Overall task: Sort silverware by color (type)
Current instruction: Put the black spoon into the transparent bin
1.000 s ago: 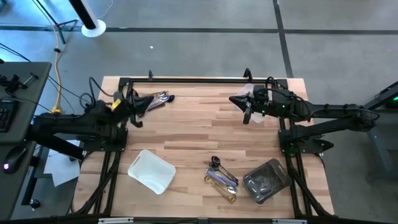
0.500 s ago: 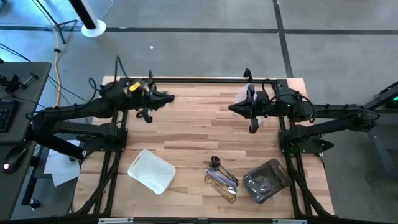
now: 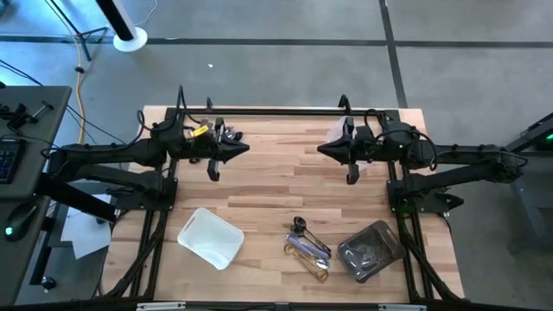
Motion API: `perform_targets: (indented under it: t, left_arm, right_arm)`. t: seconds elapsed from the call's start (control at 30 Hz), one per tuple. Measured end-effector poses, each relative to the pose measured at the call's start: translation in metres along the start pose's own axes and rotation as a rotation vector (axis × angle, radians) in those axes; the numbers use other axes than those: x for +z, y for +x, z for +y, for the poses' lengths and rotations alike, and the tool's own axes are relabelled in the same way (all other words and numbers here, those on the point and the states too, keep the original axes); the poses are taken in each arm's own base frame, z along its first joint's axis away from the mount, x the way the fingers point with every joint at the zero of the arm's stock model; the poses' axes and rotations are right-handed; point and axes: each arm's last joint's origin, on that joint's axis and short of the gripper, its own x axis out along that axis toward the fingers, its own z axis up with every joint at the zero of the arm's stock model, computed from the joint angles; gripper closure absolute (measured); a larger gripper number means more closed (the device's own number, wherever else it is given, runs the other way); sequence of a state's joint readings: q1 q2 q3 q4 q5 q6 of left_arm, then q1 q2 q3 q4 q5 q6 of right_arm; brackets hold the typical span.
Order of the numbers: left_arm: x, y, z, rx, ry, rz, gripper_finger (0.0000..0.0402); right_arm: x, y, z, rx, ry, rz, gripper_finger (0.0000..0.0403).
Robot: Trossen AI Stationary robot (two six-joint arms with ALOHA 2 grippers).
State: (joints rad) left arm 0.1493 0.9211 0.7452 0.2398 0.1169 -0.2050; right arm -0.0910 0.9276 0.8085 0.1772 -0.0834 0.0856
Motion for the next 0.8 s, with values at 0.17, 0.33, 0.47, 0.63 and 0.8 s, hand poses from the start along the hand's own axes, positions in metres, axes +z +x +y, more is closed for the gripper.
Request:
perform_targets:
  t: [0.17,0.33,0.47,0.63,0.8]
  left_arm:
    - [0.000,0.000,0.000,0.000,0.000,0.000,0.0401]
    - [0.000,0.000,0.000,-0.008,0.000,0.000,0.0401]
    - [0.000,0.001,0.000,-0.008,0.000,0.002,0.0401]
    - [-0.005,0.005,0.009,0.115,-0.027,0.045,0.0396]
    - [0.001,0.006,0.028,0.281,-0.058,0.270,0.0367]
  right_arm:
    - [0.000,0.000,0.000,0.000,0.000,0.000,0.0402]
    - [0.000,0.000,0.000,-0.003,0.000,-0.001,0.0402]
    - [0.000,0.000,0.000,-0.012,0.000,-0.001,0.0402]
    - [0.000,0.000,0.000,-0.012,0.000,0.000,0.0402]
    - [0.000,0.000,0.000,-0.012,0.000,0.000,0.0402]
